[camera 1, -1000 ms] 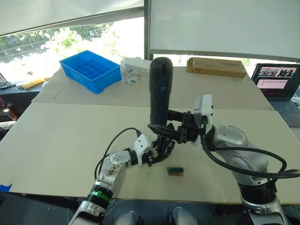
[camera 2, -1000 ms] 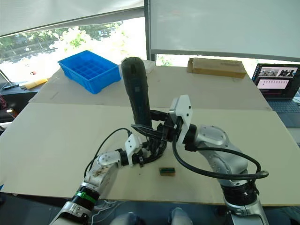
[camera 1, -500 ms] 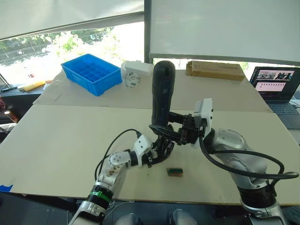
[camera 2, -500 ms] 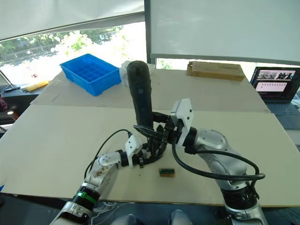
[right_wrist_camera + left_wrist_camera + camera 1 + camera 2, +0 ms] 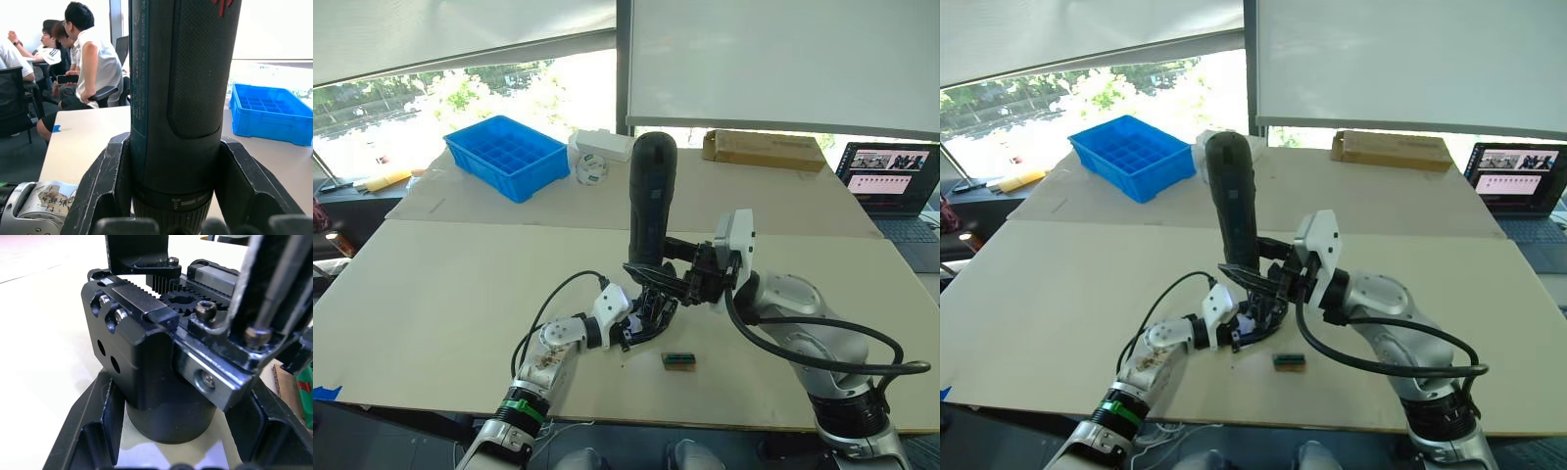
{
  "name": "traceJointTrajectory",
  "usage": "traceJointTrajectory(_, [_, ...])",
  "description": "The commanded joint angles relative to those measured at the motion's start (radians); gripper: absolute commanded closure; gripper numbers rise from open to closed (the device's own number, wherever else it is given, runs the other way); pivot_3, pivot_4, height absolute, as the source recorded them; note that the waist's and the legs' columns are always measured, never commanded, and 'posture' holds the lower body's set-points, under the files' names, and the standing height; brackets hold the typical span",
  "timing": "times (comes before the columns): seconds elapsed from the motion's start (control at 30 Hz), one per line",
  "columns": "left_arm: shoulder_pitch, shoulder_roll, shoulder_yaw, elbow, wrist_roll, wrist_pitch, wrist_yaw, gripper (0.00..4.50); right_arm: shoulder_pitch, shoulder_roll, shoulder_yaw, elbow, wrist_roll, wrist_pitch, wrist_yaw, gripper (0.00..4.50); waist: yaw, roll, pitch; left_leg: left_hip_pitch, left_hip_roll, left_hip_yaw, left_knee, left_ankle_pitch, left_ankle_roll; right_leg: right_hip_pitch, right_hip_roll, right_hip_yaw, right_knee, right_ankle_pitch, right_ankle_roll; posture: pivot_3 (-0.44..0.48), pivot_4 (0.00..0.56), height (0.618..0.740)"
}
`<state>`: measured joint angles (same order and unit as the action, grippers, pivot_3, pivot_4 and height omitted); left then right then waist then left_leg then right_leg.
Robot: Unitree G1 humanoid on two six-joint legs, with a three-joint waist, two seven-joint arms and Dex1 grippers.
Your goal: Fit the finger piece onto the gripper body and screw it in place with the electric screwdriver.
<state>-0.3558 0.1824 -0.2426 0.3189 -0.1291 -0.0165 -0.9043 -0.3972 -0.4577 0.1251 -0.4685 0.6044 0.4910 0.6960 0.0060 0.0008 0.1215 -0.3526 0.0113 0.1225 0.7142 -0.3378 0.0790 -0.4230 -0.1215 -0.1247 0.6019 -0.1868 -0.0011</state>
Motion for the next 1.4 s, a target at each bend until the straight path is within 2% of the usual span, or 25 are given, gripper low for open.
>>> traceJointTrajectory(0.03, [0.015,0.006,-0.018,0.025,0.004,0.018,-0.015,2.18,0.028,-0.033,0.042,0.049,-0.055,0.044,0.01,2.59,0.0,0.0,0.0,0.0,0.0,0.0,0.0,0.0,0.001,0.0,0.0,0.0,0.0,0.0,0.0,0.0,0.15,0.74])
traceJointTrajectory(0.3, [0.013,0.006,-0.015,0.048,0.007,0.005,-0.014,2.18,-0.076,-0.057,-0.038,-0.028,0.042,0.056,0.052,2.59,0.004,0.0,0.001,-0.002,0.0,0.0,-0.001,0.0,0.0,0.0,0.0,-0.001,-0.002,0.0,0.0,0.0,0.15,0.74])
traceJointTrajectory(0.57, [0.015,0.01,-0.017,0.077,0.028,-0.014,0.009,2.18,-0.196,-0.048,-0.203,-0.117,0.207,-0.024,0.102,2.59,0.006,0.001,0.003,-0.013,0.0,-0.001,-0.001,0.001,-0.001,-0.006,0.0,-0.003,-0.006,0.001,0.001,0.0,0.15,0.74])
traceJointTrajectory(0.83, [0.007,0.003,-0.018,0.1,0.03,-0.031,0.026,2.18,-0.171,-0.087,-0.24,-0.174,0.267,-0.016,0.124,2.59,0.006,0.001,0.004,-0.012,0.0,-0.003,0.0,0.001,0.0,-0.004,0.0,-0.005,-0.007,0.001,0.001,0.0,0.15,0.74])
traceJointTrajectory(0.93, [0.008,-0.001,0.001,0.088,0.008,-0.008,0.036,2.18,-0.167,-0.121,-0.289,-0.206,0.352,0.014,0.096,2.59,0.007,0.001,0.004,-0.012,0.0,-0.003,0.0,0.001,0.0,-0.004,0.0,-0.005,-0.007,0.002,0.001,0.0,0.15,0.74])
traceJointTrajectory(0.97, [0.01,0.002,0.006,0.082,0.001,-0.003,0.034,1.18,-0.17,-0.136,-0.308,-0.214,0.388,0.028,0.081,2.59,0.008,0.001,0.004,-0.012,0.0,-0.003,0.0,0.001,0.0,-0.004,0.0,-0.005,-0.007,0.002,0.001,0.0,0.15,0.74])
traceJointTrajectory(1.07, [0.022,0.019,0.014,0.059,-0.011,0.005,0.023,0.07,-0.181,-0.186,-0.355,-0.225,0.485,0.064,0.041,2.59,0.007,0.001,0.004,-0.013,0.0,-0.004,0.0,0.001,0.0,-0.004,0.0,-0.005,-0.007,0.002,0.001,0.0,0.15,0.74])
traceJointTrajectory(1.2, [0.052,0.087,0.042,0.007,-0.007,-0.025,0.019,0.07,-0.196,-0.316,-0.453,-0.209,0.682,0.139,-0.034,2.59,-0.002,0.0,0.005,-0.014,0.0,-0.004,-0.001,0.001,-0.001,-0.007,0.0,-0.004,-0.007,0.002,0.0,0.0,0.15,0.74])
traceJointTrajectory(1.27, [0.07,0.14,0.082,-0.027,-0.047,-0.013,-0.01,0.07,-0.18,-0.421,-0.536,-0.161,0.813,0.202,-0.065,2.59,-0.004,0.001,0.006,-0.015,0.0,-0.004,-0.002,0.002,-0.002,-0.009,0.0,-0.004,-0.007,0.001,-0.002,0.0,0.15,0.74])
traceJointTrajectory(1.4, [0.106,0.267,0.176,-0.088,-0.181,0.032,-0.144,0.07,-0.033,-0.65,-0.734,0.008,0.952,0.407,-0.01,2.59,-0.004,-0.001,0.008,-0.017,0.002,-0.004,-0.004,0.004,-0.005,-0.013,0.002,-0.005,-0.006,0.001,-0.005,0.0,0.15,0.74])
